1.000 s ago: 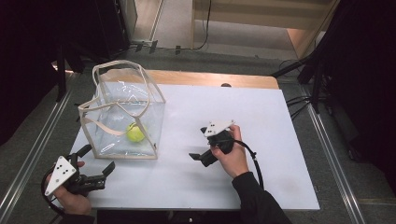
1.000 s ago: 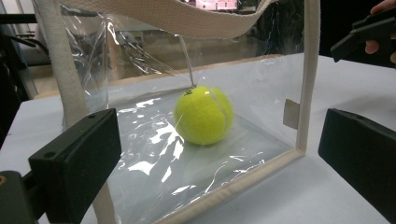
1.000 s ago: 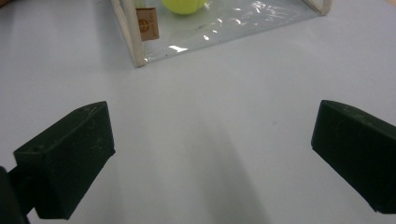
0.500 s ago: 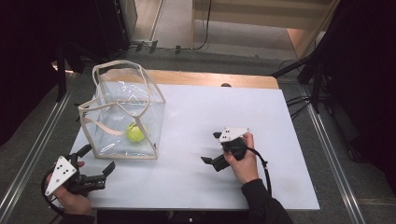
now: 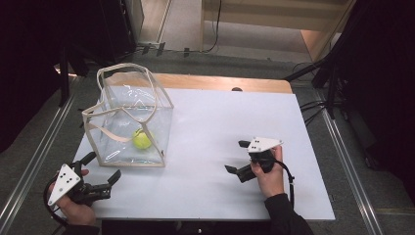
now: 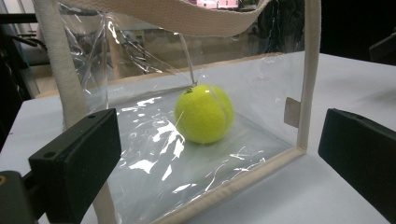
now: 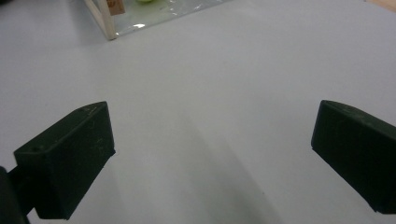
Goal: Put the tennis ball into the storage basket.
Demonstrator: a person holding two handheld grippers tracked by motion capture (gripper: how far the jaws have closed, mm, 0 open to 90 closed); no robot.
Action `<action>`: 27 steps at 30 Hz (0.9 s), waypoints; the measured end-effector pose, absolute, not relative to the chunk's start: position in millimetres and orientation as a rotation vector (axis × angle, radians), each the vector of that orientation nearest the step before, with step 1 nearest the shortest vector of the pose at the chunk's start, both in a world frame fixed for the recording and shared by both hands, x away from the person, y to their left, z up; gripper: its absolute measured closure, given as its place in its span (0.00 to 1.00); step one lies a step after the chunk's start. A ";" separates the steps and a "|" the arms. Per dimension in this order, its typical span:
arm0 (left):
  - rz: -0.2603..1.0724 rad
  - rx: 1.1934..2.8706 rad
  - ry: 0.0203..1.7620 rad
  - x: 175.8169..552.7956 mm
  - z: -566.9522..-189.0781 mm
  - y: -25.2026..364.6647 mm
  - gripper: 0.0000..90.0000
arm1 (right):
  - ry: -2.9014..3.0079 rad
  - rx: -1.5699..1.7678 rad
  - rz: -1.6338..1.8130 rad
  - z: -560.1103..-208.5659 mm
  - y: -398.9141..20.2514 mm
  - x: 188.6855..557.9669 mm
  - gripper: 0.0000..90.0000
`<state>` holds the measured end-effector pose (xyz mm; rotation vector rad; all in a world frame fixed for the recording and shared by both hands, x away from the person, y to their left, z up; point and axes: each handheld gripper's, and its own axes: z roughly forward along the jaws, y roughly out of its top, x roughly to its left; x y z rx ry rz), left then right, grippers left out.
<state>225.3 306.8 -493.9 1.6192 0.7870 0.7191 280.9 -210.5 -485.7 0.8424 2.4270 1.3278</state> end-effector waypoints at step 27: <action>0.725 1.624 0.785 225.2 -494.1 305.6 0.00 | 2.287 1.020 1.389 -503.2 -270.0 253.9 0.00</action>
